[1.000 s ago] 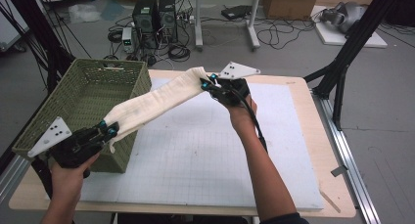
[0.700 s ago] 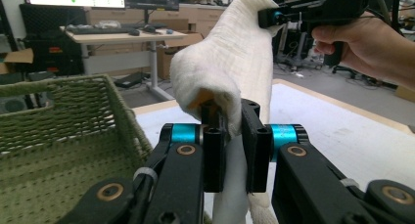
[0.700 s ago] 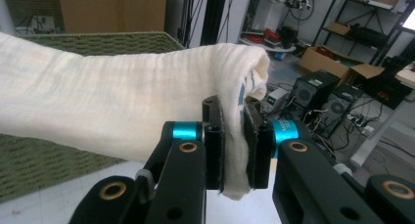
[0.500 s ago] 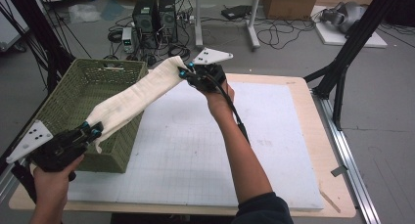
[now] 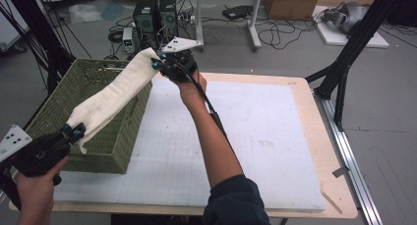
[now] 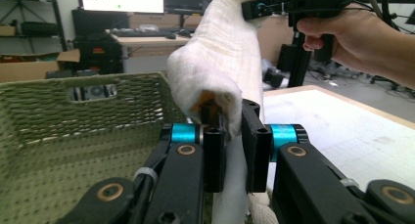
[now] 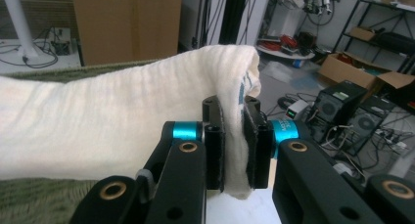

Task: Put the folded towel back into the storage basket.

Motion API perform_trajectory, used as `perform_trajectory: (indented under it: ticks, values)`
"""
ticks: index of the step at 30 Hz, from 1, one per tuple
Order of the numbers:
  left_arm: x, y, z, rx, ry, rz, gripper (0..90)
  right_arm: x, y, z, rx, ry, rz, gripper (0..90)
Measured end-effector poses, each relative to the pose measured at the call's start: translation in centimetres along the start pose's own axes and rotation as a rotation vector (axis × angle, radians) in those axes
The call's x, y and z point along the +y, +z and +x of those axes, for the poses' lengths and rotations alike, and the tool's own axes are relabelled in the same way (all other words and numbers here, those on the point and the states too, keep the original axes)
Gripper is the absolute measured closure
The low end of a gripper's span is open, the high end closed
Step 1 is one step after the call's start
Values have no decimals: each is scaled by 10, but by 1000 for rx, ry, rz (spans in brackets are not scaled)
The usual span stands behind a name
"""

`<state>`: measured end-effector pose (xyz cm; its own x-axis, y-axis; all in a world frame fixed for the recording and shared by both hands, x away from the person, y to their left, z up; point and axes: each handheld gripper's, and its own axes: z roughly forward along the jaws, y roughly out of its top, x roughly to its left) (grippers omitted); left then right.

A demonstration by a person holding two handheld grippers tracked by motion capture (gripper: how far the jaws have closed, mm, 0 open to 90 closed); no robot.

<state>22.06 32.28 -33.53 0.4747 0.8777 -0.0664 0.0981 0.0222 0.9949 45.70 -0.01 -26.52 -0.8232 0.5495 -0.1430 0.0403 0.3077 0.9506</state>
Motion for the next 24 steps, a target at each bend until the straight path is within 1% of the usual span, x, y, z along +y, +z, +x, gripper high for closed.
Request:
perform_trajectory:
  ticks: [4,7,10,14,17,19,22,24]
  values:
    - [-1,-6,6,31,-3,4,813,4,18,6,5,2,0,814]
    - [-2,-10,9,58,-5,12,813,7,34,10,14,-1,18,813]
    - [-2,-12,12,78,-1,25,813,10,49,15,10,-9,32,813]
    - [-2,-15,16,97,6,31,813,12,69,22,5,-15,52,815]
    - [-2,-18,19,109,-2,31,813,11,82,26,7,-13,71,815]
    - [-2,-20,21,121,1,38,813,10,90,29,13,-1,75,815]
    - [-3,-22,25,138,-9,44,812,10,103,33,18,0,75,815]
    - [-4,-23,28,146,-29,61,810,7,113,35,23,5,90,815]
